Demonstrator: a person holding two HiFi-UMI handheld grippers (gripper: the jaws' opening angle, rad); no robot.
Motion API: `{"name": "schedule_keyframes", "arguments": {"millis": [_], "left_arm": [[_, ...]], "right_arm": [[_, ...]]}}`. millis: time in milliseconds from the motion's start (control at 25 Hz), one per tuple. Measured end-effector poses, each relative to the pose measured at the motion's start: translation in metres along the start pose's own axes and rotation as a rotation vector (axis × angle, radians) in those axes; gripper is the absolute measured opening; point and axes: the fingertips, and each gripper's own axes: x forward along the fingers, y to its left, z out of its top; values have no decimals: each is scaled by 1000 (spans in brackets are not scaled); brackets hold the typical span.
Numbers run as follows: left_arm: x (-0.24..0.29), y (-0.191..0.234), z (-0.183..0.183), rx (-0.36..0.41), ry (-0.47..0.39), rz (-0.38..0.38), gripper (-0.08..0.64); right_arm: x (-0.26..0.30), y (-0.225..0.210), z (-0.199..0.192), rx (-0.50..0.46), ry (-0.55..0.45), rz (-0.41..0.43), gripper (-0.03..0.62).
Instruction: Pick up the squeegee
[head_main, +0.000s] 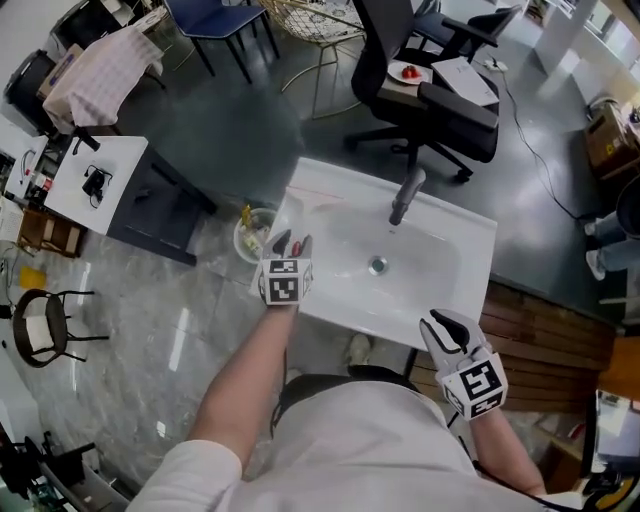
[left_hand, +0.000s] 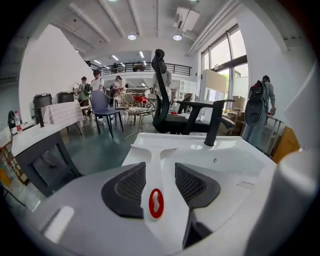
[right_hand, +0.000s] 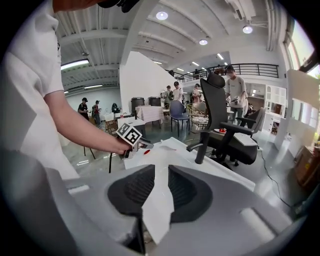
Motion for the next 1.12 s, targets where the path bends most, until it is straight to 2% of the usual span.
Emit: {"name": "schedule_keyframes", "arguments": {"millis": [400, 560, 640, 920, 1120], "left_arm": [[56, 14, -5, 25, 45, 60, 193], [60, 16, -2, 47, 58, 95, 157], [61, 17, -1, 56, 64, 98, 121], [60, 14, 1, 61, 77, 86, 118], [43, 13, 3, 19, 64, 65, 118]], "right_arm": [[10, -47, -19, 50, 79, -6, 71], [11, -56, -24, 59, 99, -10, 71], [12, -58, -24, 63, 104, -11, 71], [15, -62, -25, 72, 99, -6, 71], [18, -52, -21, 68, 90, 10, 71]]}}
